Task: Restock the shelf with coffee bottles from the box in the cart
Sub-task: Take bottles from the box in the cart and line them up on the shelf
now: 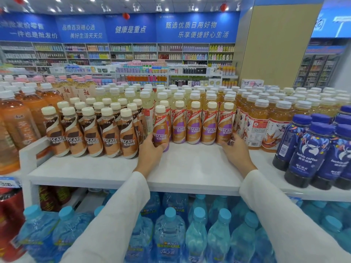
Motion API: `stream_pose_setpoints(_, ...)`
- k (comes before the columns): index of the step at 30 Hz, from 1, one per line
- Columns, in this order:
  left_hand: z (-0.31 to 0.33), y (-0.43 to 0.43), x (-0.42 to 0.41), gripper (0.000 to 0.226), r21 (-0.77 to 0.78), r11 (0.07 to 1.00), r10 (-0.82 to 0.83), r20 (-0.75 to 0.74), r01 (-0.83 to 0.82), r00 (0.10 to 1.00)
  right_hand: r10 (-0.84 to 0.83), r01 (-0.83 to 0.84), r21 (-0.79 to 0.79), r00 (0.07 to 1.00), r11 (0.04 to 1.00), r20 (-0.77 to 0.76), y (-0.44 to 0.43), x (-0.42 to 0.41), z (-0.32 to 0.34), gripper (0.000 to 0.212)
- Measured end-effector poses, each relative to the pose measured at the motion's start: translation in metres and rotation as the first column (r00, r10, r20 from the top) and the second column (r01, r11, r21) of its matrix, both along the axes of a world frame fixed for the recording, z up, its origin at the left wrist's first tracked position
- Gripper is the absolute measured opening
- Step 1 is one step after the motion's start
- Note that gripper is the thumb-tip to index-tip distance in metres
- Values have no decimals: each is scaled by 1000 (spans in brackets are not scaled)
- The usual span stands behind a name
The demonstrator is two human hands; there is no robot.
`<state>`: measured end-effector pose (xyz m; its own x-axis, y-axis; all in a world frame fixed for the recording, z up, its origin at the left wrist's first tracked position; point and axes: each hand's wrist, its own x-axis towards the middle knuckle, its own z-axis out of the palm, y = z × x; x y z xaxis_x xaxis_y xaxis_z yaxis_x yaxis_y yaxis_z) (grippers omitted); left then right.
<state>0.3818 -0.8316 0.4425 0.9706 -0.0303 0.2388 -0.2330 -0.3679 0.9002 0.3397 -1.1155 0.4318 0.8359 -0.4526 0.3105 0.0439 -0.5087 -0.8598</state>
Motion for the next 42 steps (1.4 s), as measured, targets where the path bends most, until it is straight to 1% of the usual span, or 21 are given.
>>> stream_pose_setpoints(13,-3,0,8,65,-8,1000,11,-16,-11,1000,-19,18,-20,1000,1000,-10,2,-2,1,43)
stream_pose_setpoints(18,-1,0,5,66,6,1000,22,-17,-22,1000,-31,31,-3,999,1000,-42,4,-5,4,47)
stream_pose_setpoints(21,0,2,-4,65,16,1000,20,-1,-20,1000,-26,27,14,999,1000,-32,8,-14,10,48)
stream_pose_setpoints(23,-1,5,-12,68,29,999,34,3,-34,999,-7,6,-31,999,999,-47,12,-26,12,51)
stream_pose_setpoints(25,-3,10,-23,70,43,997,69,-3,-69,998,-18,9,-84,995,996,-100,14,-42,13,56)
stream_pose_setpoints(27,-6,16,-35,65,73,993,89,13,-89,996,-32,21,-85,991,996,-130,13,-60,11,57)
stream_pose_setpoints(29,-10,22,-52,54,91,990,103,55,-108,993,-35,28,-62,993,998,-115,14,-82,6,54)
stream_pose_setpoints(32,-14,31,-81,37,41,987,151,107,-156,983,-12,8,-60,997,998,-71,21,-116,-5,48)
stream_pose_setpoints(34,-18,35,-104,32,-13,986,166,122,-166,979,26,-27,-17,999,999,-36,29,-140,-11,45)
stream_pose_setpoints(38,-33,45,-158,27,-167,970,198,141,-174,970,113,-117,90,992,989,53,47,-186,-18,38)
stream_pose_setpoints(42,-61,63,-210,29,-273,933,267,79,-236,961,211,-226,211,973,951,95,72,-225,-30,39)
